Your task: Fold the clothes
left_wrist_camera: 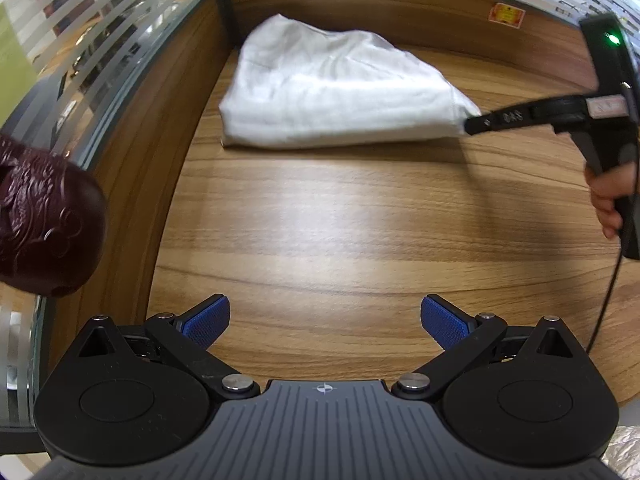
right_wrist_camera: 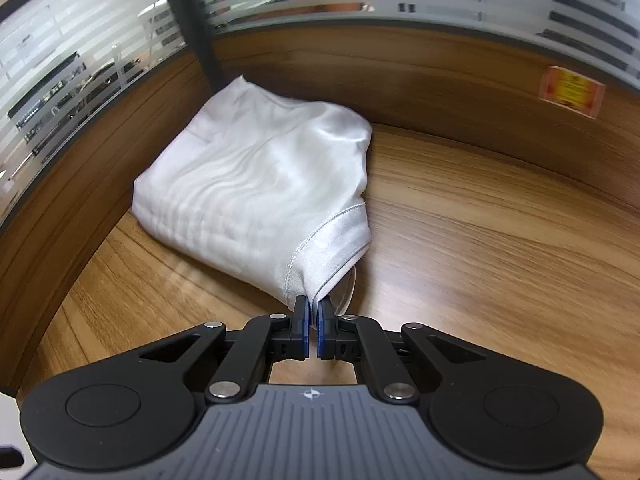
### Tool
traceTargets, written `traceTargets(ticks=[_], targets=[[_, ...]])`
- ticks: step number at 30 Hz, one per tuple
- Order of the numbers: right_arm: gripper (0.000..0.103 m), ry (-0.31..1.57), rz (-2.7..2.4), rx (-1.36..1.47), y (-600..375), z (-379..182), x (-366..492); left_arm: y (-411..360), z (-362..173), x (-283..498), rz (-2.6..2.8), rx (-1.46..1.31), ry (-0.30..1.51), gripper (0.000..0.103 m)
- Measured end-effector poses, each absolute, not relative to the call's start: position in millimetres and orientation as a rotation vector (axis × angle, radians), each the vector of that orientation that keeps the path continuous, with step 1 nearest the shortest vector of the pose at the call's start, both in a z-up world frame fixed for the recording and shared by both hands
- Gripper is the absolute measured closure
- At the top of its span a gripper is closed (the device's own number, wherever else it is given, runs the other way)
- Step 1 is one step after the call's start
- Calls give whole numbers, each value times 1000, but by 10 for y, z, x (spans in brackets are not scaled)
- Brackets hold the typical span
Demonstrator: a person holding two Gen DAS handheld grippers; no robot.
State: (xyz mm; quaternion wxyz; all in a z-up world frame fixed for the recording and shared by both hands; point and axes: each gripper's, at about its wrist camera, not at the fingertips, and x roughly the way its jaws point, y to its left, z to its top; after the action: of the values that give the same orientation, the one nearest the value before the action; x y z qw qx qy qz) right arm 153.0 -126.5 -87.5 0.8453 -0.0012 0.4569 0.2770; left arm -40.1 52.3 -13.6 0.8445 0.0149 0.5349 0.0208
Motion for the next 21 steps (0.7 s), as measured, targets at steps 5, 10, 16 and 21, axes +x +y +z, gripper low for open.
traceTargets(ticks=[5, 10, 16, 21], targets=[[99, 990, 517, 19, -1728, -702, 1307, 424, -120, -370, 9, 48, 1120, 0], [99, 1007, 444, 39, -2132, -706, 1047, 263, -140, -311, -40, 72, 1117, 0], [99, 1036, 344, 53, -2717, -706, 656, 28, -131, -228, -106, 98, 1107, 0], [99, 1059, 332, 62, -2979, -655, 391, -181, -160, -141, -177, 133, 1106, 0]])
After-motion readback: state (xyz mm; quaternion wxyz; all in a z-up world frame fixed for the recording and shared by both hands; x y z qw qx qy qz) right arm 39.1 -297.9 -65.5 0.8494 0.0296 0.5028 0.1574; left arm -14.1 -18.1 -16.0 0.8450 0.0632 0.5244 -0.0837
